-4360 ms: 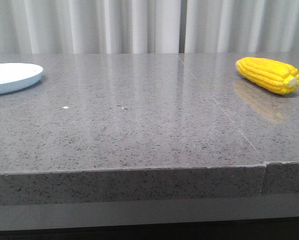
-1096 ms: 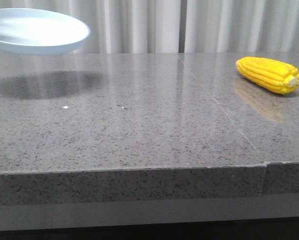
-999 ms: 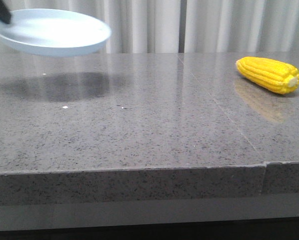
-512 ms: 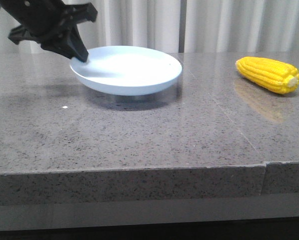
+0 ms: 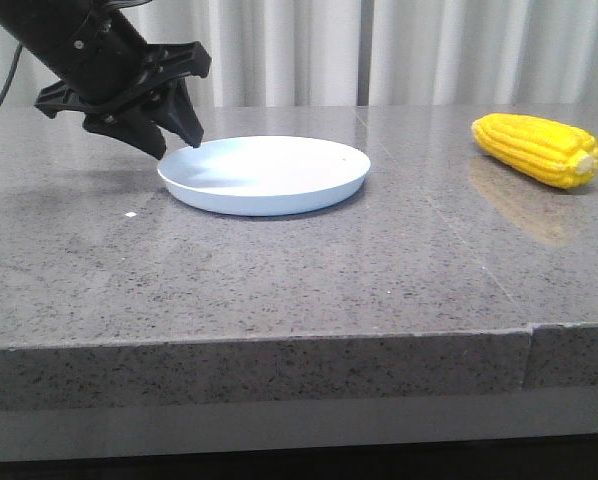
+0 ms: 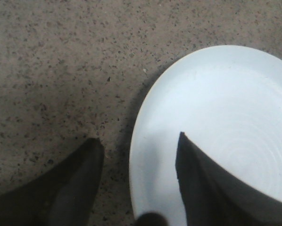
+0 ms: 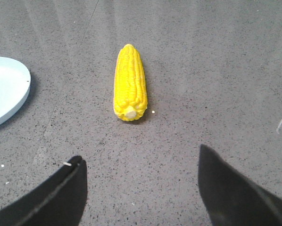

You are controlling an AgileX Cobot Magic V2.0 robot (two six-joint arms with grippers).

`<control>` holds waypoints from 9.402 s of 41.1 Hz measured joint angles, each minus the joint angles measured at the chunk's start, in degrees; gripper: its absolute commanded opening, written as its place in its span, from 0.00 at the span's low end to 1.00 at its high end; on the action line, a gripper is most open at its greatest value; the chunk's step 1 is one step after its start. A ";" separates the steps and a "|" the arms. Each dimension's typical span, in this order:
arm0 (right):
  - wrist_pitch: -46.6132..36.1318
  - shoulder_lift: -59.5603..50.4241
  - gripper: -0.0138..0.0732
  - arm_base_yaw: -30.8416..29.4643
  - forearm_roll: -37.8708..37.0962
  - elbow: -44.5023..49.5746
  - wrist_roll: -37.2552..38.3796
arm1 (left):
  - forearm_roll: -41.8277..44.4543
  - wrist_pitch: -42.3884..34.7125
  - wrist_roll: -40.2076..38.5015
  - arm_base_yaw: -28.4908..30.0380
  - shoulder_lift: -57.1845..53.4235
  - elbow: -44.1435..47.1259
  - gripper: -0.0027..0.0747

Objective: Place corn on plate with both arms

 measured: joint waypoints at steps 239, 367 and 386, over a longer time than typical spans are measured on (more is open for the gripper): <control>34.96 32.21 0.85 26.38 1.28 -46.47 -1.98 | 23.56 11.62 -6.03 -5.76 -62.85 31.12 0.55; 31.80 -4.20 0.02 26.38 1.07 -19.98 -1.98 | 33.51 -24.14 -16.35 18.14 -106.07 79.72 0.01; 31.80 -4.20 0.02 26.38 1.07 -19.98 -1.98 | 33.51 -24.24 -16.57 18.14 -106.07 79.72 0.01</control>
